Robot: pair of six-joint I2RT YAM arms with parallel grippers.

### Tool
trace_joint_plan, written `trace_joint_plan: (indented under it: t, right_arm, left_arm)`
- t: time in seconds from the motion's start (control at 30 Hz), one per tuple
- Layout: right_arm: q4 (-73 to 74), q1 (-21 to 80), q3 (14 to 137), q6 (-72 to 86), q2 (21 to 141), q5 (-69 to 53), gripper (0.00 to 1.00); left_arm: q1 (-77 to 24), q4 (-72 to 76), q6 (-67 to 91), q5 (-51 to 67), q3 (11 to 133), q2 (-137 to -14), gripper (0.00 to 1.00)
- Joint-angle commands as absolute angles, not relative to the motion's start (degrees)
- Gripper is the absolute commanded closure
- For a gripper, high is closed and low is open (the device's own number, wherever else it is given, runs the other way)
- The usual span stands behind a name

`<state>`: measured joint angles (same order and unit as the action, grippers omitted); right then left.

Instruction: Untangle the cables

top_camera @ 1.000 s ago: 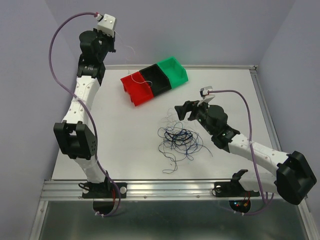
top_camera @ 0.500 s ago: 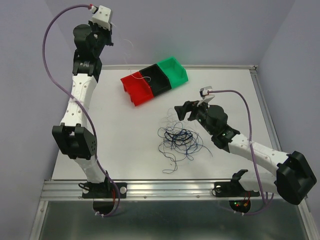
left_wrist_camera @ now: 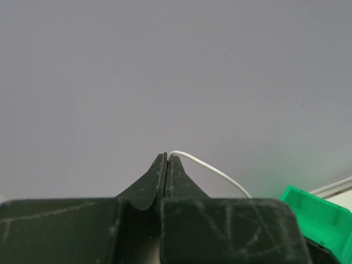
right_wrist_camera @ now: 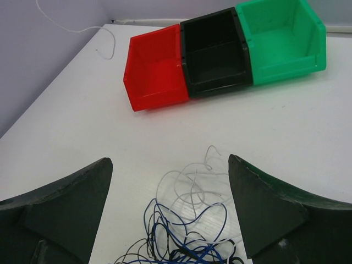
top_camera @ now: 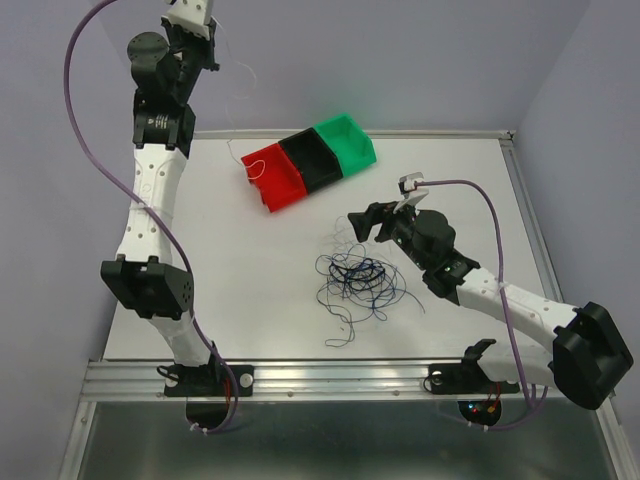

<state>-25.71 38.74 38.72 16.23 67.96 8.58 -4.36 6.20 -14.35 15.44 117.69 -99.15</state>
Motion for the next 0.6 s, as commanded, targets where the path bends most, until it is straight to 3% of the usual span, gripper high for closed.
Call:
trace_joint_plan:
  t: [0.0, 0.57]
  right_arm:
    - [-27.6, 39.11, 38.5, 15.56, 67.41, 8.0, 0.09]
    - [-27.6, 39.11, 38.23, 15.73, 67.06, 6.95, 0.09]
  left_arm:
    - [-3.96, 7.82, -14.24, 16.35, 118.05, -98.35, 1.0]
    - [-3.87, 15.9, -15.29, 16.35, 102.31, -95.71, 1.0]
